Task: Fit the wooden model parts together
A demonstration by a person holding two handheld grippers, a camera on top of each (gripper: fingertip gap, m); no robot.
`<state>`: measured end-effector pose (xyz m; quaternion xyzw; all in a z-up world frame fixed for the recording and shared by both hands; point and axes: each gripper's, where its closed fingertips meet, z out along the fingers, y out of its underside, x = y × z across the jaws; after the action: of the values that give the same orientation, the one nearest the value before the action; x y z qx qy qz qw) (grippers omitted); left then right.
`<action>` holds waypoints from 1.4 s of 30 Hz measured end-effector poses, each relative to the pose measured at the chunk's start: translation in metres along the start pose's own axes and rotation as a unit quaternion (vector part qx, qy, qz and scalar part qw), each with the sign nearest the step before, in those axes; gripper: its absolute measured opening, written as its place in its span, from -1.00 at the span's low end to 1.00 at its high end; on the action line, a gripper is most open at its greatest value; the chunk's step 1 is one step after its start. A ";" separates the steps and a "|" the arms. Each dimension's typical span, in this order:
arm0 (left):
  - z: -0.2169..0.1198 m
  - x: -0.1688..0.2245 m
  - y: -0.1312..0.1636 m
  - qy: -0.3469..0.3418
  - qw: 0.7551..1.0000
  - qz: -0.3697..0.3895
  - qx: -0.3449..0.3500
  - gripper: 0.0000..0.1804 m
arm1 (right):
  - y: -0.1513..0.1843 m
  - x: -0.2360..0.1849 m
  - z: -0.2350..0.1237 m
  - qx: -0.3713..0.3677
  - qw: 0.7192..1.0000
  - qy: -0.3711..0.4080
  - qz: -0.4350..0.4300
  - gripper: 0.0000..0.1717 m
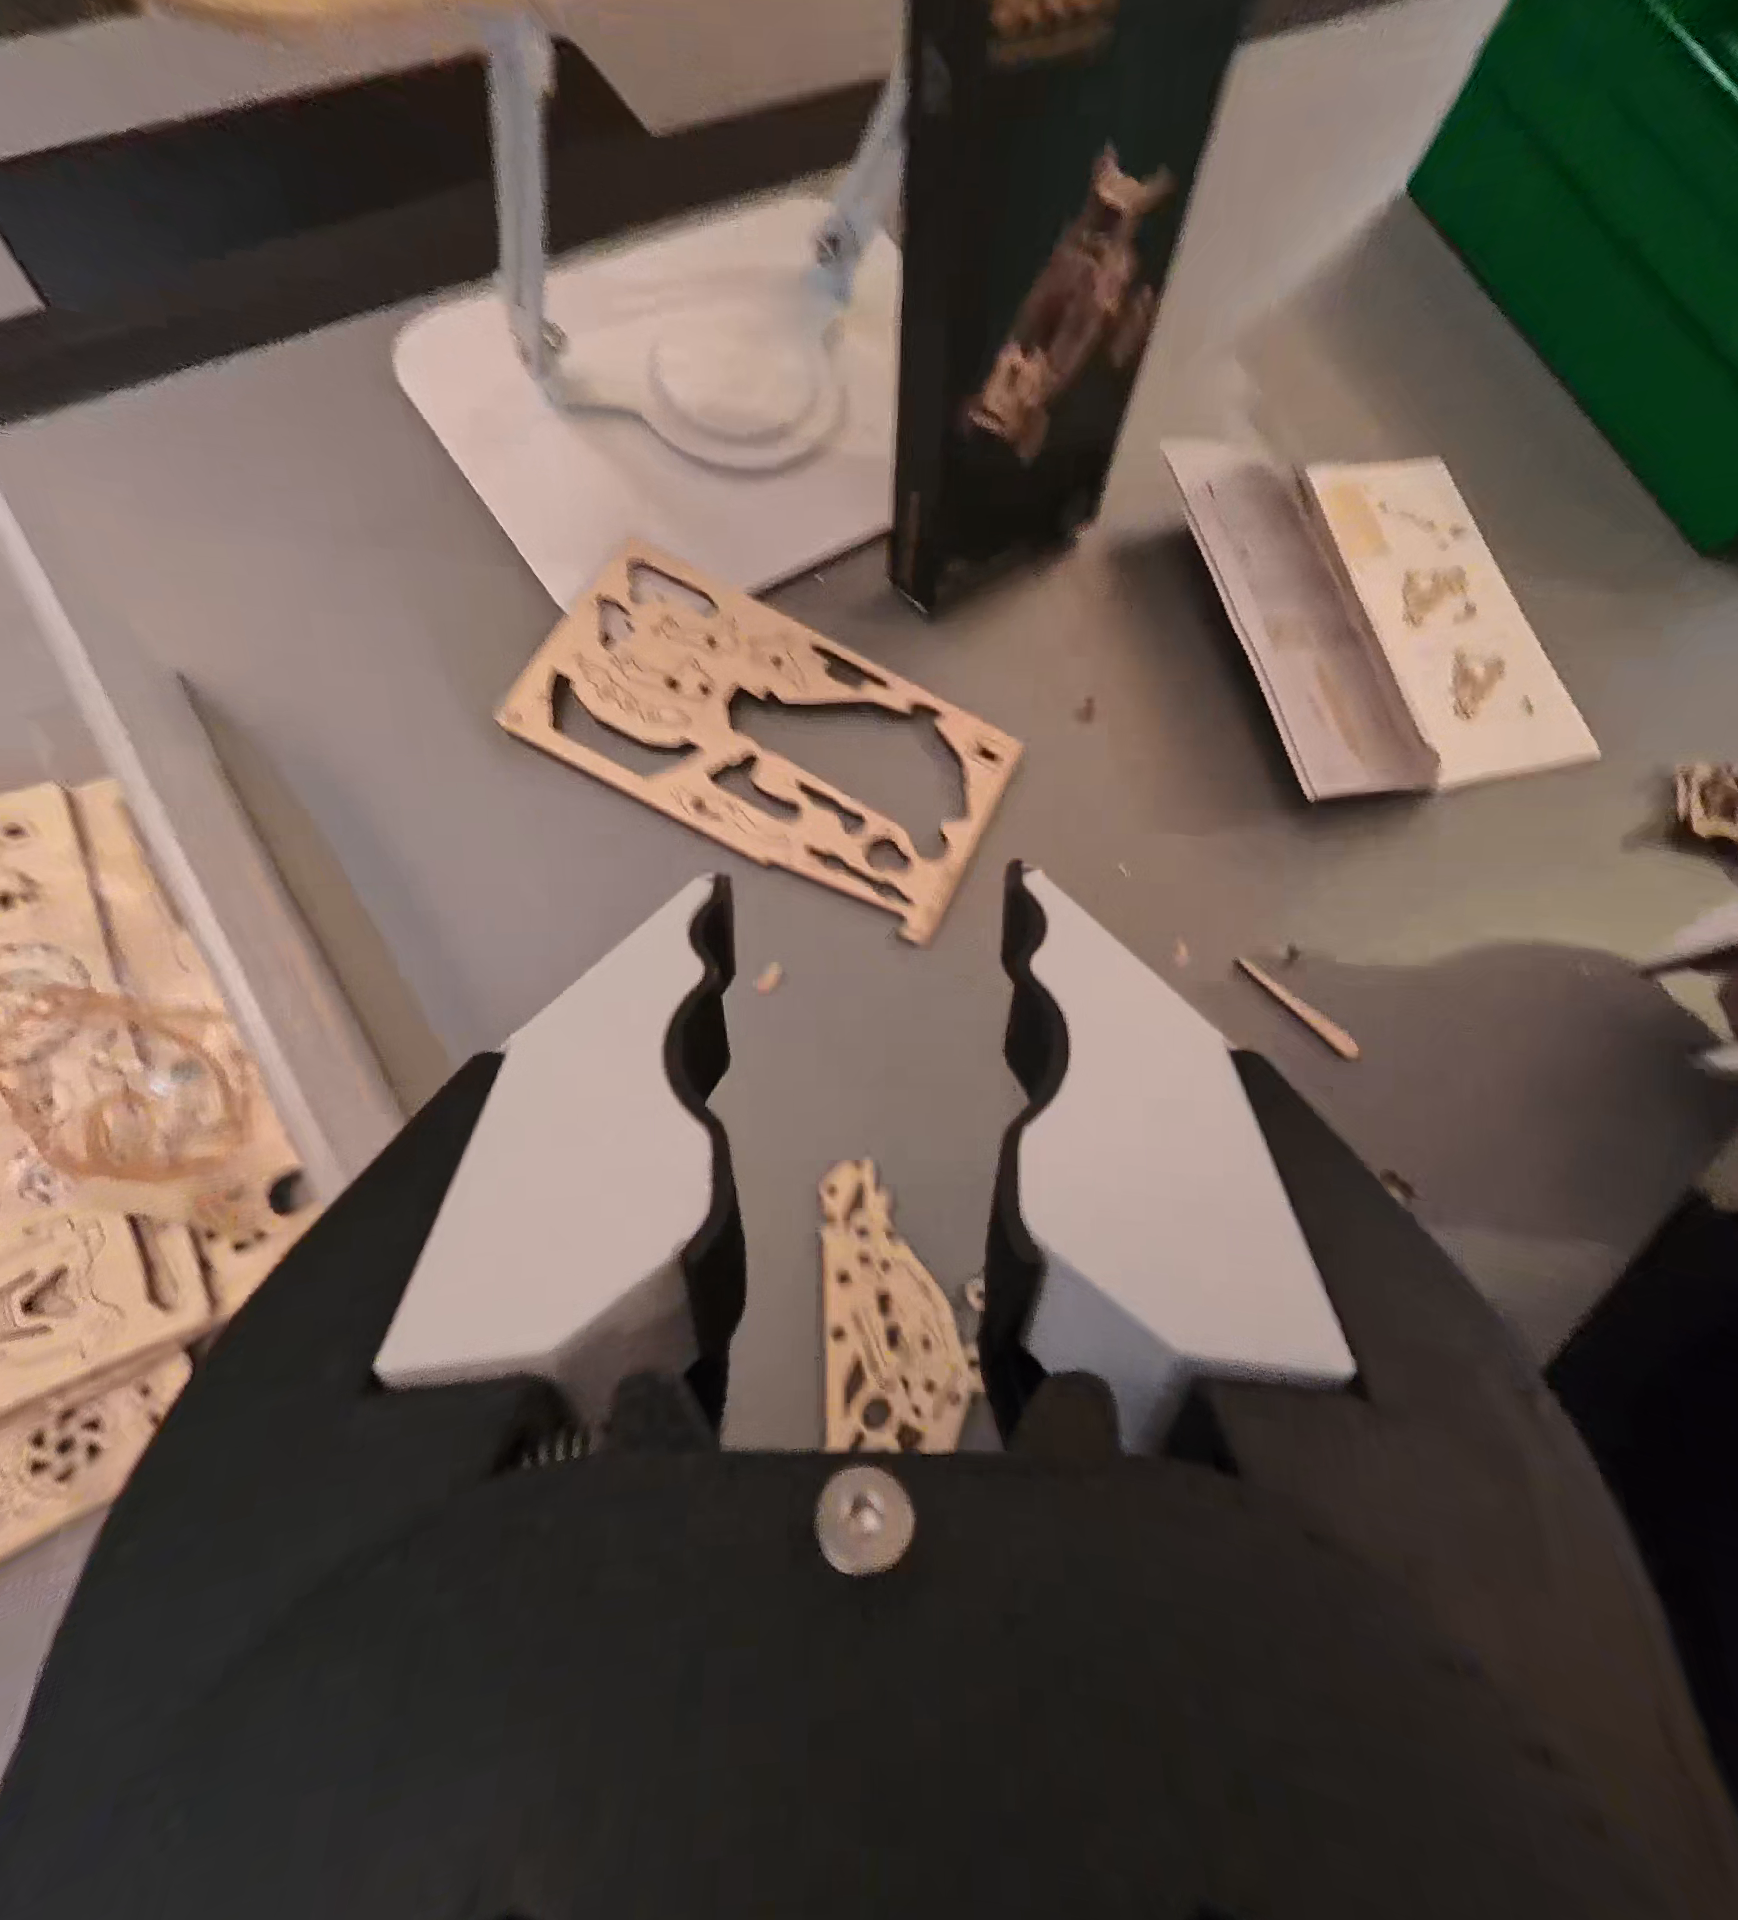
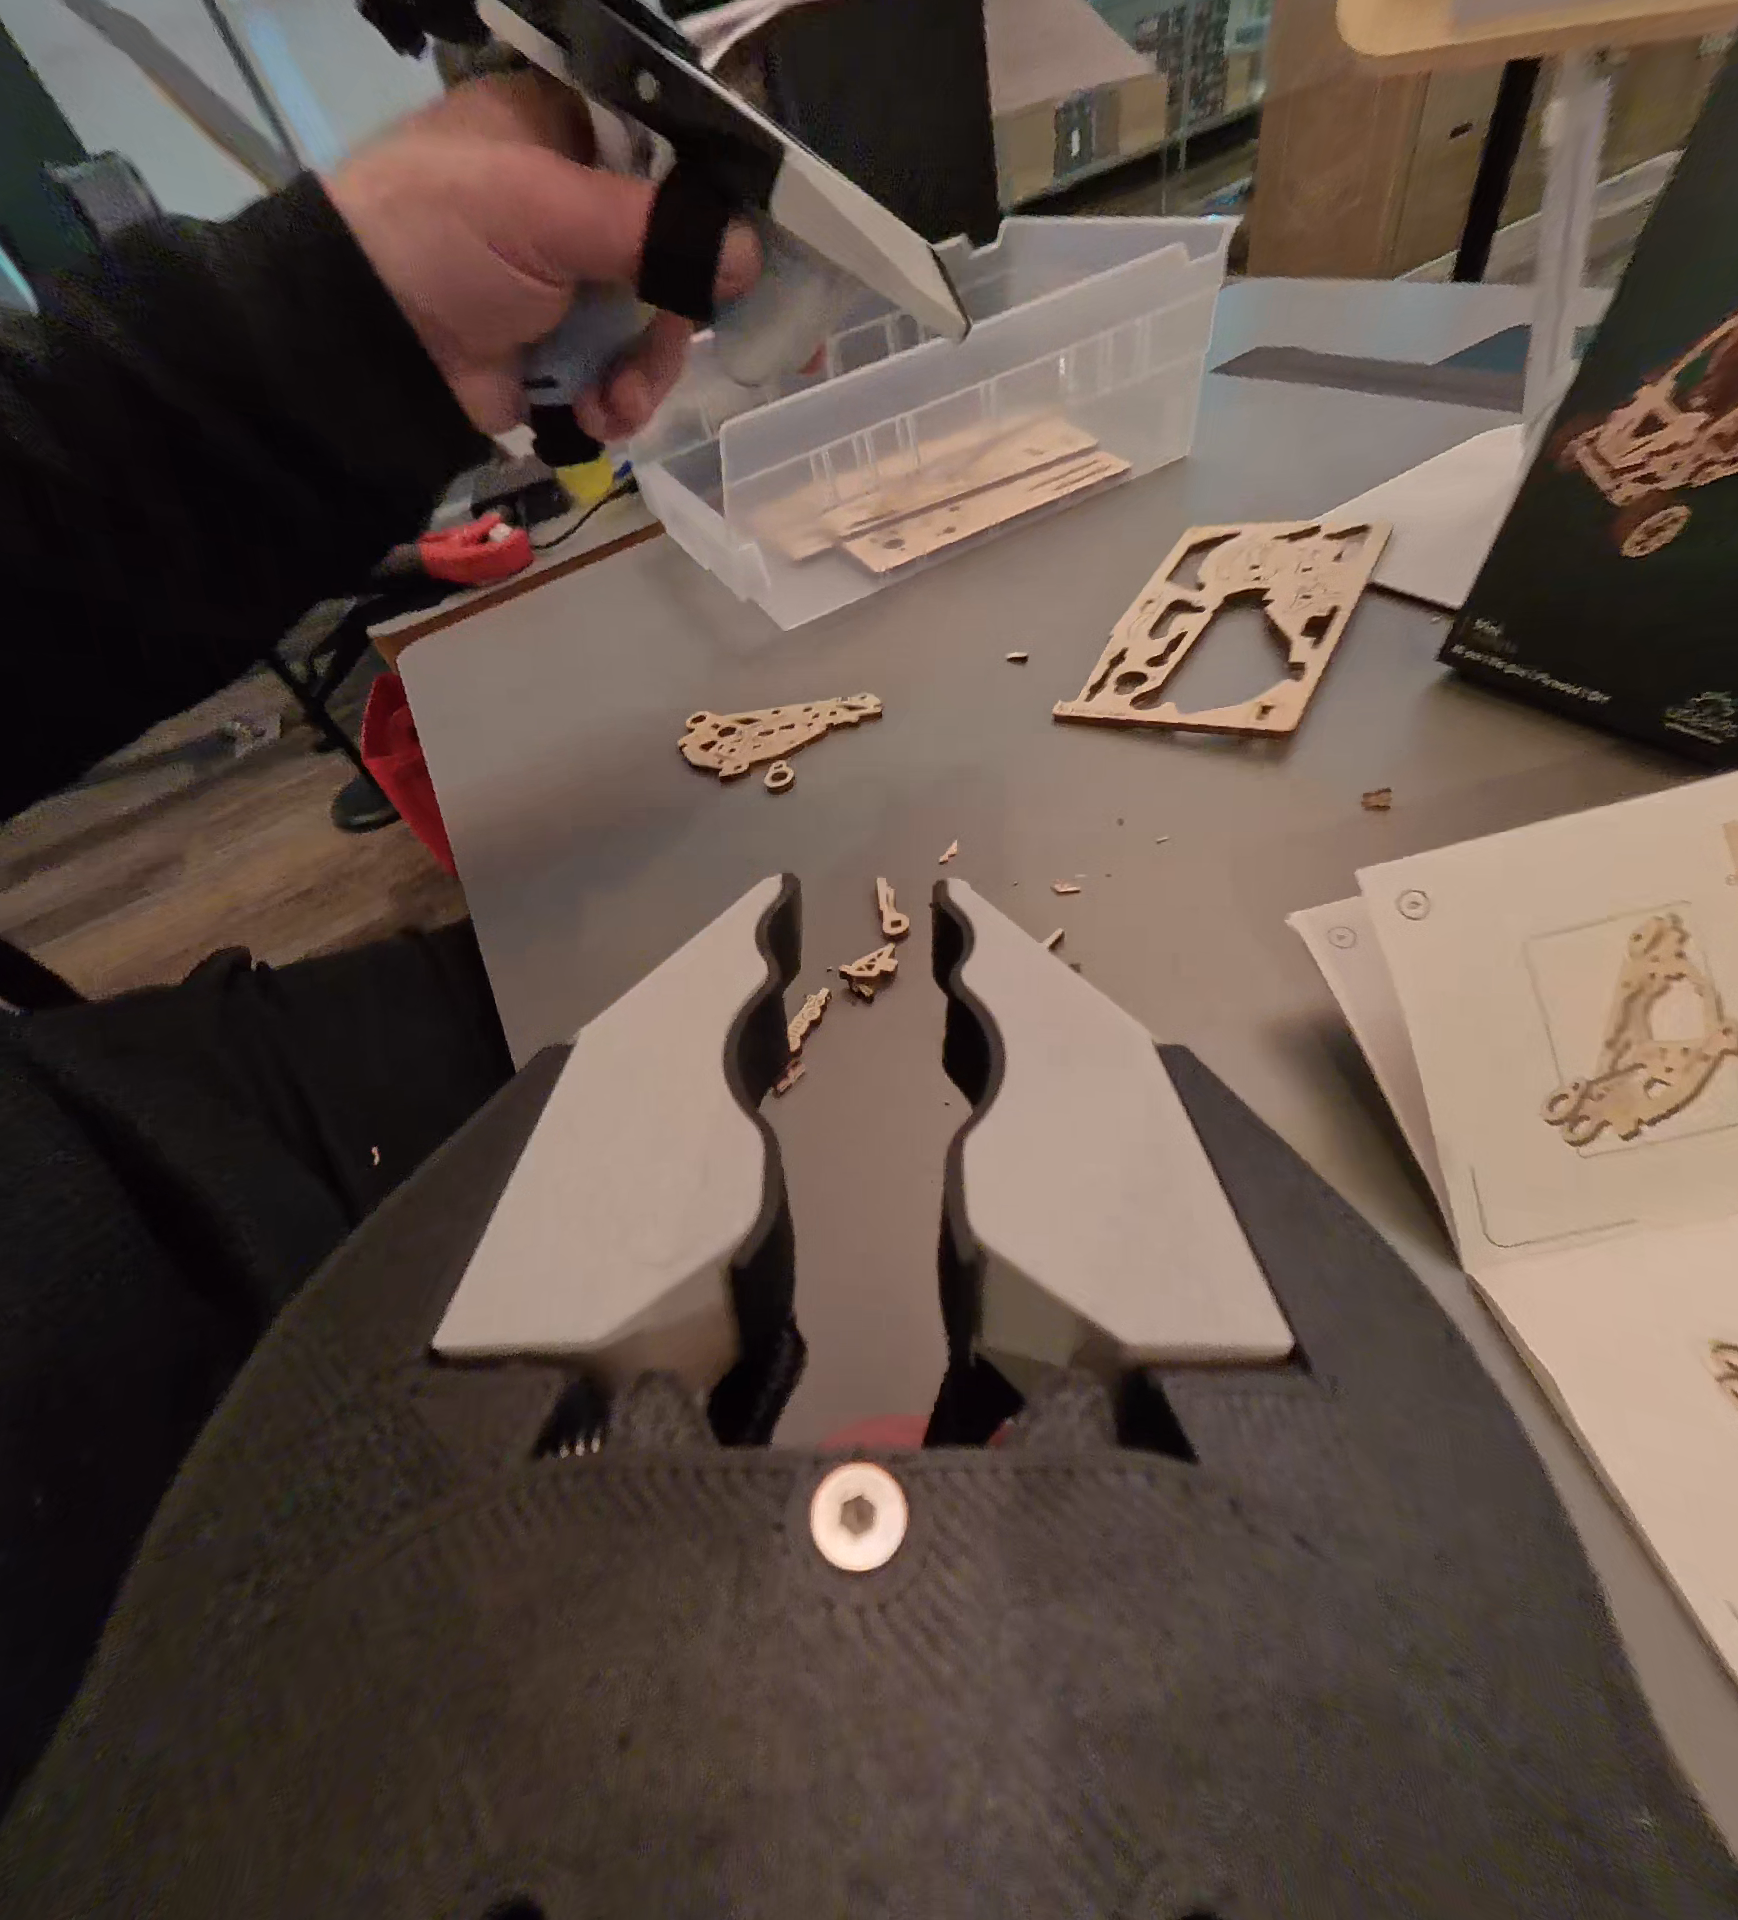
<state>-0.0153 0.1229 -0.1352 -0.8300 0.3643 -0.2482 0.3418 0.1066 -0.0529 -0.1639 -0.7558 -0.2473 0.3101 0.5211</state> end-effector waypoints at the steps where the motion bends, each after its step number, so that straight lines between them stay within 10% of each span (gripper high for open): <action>1: -0.003 0.011 0.009 0.010 1.000 0.007 -0.005 -0.48 | 0.003 -0.001 0.004 -0.015 1.000 -0.003 -0.004 -0.75; 11: -0.014 0.044 0.108 -0.007 0.998 0.000 -0.068 -0.49 | 0.020 -0.019 0.059 -0.145 0.984 -0.038 -0.093 -0.83; 27: -0.040 0.025 0.140 -0.023 0.991 -0.130 0.016 -0.52 | 0.051 -0.034 0.187 -0.315 0.931 -0.087 -0.164 -0.77; 35: -0.038 0.029 0.137 -0.006 0.989 -0.141 0.036 -0.51 | 0.048 -0.036 0.188 -0.298 0.935 -0.095 -0.168 -0.89; 42: -0.047 0.072 0.076 0.142 0.960 -0.159 0.182 -0.67 | -0.040 -0.055 0.140 -0.067 0.970 -0.226 0.061 -0.88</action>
<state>-0.0351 0.0104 -0.1506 -0.7572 0.2211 -0.4768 0.3878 -0.0347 0.0111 -0.1518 -0.7130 -0.3319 0.4871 0.3797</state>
